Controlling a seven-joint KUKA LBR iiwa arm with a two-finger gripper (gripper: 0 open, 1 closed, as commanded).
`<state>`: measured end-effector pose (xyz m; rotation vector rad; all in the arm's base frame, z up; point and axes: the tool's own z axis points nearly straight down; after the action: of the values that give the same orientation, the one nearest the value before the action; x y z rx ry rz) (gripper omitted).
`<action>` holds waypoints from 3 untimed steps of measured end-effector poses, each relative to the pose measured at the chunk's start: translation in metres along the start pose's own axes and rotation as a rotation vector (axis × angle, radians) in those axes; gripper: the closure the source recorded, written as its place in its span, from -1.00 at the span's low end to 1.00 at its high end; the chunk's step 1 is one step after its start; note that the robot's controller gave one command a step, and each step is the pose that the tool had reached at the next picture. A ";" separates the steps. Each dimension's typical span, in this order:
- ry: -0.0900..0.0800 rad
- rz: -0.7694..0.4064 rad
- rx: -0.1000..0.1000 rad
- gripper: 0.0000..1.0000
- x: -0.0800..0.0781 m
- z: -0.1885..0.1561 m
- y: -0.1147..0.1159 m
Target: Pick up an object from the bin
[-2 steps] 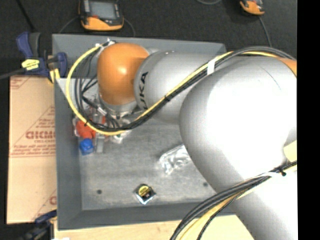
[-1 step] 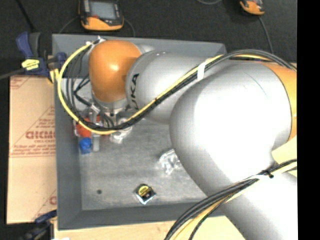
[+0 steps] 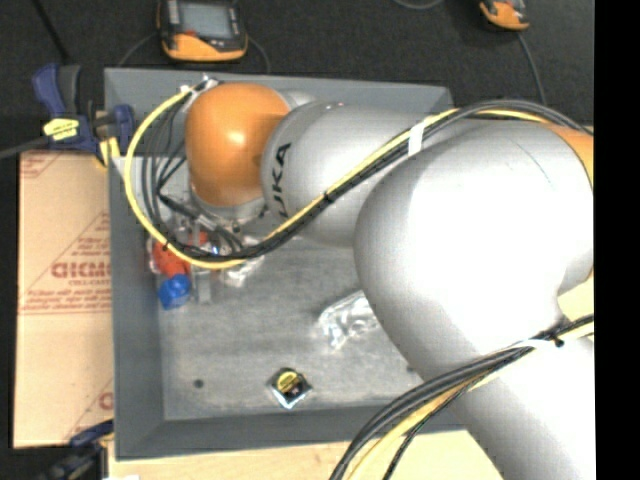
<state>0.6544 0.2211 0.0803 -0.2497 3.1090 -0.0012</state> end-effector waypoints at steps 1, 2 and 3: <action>0.007 -0.377 -0.003 -1.00 0.012 0.003 0.017; 0.004 -0.372 -0.005 1.00 0.011 0.001 0.017; 0.007 -0.360 -0.005 1.00 0.008 -0.140 -0.002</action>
Offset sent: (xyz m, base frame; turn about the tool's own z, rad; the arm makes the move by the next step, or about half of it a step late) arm -0.0199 0.0166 -0.0103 -0.3801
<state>0.6433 0.2175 0.2199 -0.8036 3.0217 -0.0010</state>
